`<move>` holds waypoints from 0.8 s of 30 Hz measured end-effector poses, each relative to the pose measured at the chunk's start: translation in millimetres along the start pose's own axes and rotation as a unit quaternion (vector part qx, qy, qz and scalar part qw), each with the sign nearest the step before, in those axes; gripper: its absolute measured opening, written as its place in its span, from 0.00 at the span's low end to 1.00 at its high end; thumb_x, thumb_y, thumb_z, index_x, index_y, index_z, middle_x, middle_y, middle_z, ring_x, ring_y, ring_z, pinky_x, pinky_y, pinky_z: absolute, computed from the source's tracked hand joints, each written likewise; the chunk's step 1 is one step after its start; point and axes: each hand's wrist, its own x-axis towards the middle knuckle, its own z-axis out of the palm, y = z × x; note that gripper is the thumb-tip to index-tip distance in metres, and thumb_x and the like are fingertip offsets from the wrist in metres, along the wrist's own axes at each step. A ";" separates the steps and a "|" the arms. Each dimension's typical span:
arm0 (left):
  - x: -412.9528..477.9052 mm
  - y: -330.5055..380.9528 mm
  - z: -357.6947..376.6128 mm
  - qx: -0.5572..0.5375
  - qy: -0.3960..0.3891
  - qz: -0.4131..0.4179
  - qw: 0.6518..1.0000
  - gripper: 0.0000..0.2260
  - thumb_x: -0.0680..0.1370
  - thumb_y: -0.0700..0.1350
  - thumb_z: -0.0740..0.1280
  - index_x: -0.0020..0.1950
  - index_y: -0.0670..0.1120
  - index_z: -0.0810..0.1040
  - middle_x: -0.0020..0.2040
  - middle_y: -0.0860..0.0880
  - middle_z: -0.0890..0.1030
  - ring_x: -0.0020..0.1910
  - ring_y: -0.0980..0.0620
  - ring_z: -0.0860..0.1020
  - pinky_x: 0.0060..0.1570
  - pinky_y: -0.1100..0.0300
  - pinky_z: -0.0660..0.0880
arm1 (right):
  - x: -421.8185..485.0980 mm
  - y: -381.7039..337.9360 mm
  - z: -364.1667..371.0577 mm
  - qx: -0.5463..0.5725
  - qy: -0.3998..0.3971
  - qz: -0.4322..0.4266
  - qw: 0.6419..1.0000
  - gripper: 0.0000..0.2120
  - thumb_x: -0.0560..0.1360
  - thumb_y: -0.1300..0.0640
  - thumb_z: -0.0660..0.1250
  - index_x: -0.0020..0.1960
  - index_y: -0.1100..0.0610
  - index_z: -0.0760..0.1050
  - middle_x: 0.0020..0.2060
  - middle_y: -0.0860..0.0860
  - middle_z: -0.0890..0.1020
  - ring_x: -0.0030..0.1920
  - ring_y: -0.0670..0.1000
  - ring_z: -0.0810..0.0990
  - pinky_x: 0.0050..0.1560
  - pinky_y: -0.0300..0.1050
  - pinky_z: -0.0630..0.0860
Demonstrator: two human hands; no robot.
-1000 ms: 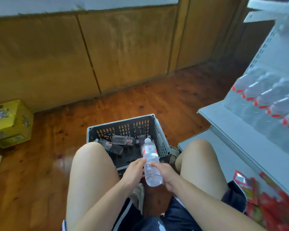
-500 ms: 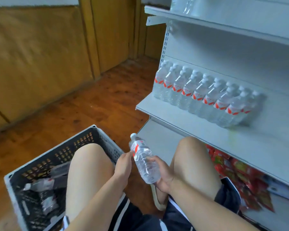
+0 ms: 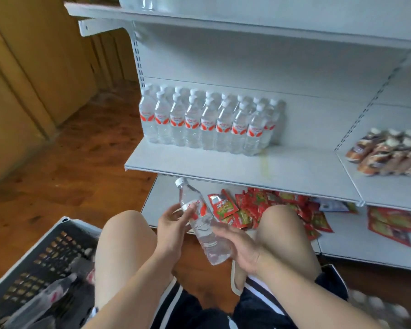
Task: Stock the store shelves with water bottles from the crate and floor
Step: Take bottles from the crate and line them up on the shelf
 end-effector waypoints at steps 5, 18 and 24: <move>4.9 -4.3 43.7 0.039 -0.043 0.012 0.998 0.20 0.71 0.49 0.78 0.60 0.46 0.78 0.51 0.44 0.86 0.47 0.49 0.86 0.42 0.59 0.81 | -18.9 -1.3 -30.0 -0.175 0.073 -0.045 0.981 0.20 0.73 0.47 0.76 0.64 0.44 0.77 0.57 0.44 0.85 0.57 0.44 0.83 0.59 0.40 0.78; 46.4 41.2 162.8 0.137 -0.161 0.142 0.967 0.21 0.70 0.40 0.80 0.60 0.49 0.79 0.53 0.53 0.85 0.49 0.53 0.85 0.45 0.63 0.80 | 0.6 -62.4 -90.8 -0.355 0.260 -0.197 0.876 0.26 0.70 0.41 0.76 0.65 0.43 0.72 0.58 0.44 0.78 0.57 0.46 0.78 0.58 0.46 0.77; 82.8 46.4 218.3 0.207 -0.231 0.204 0.928 0.26 0.69 0.43 0.81 0.65 0.49 0.77 0.57 0.55 0.84 0.55 0.54 0.83 0.57 0.56 0.81 | 35.6 -93.1 -141.2 -0.353 0.313 -0.214 0.855 0.25 0.70 0.45 0.77 0.62 0.46 0.73 0.56 0.46 0.81 0.56 0.48 0.81 0.56 0.48 0.79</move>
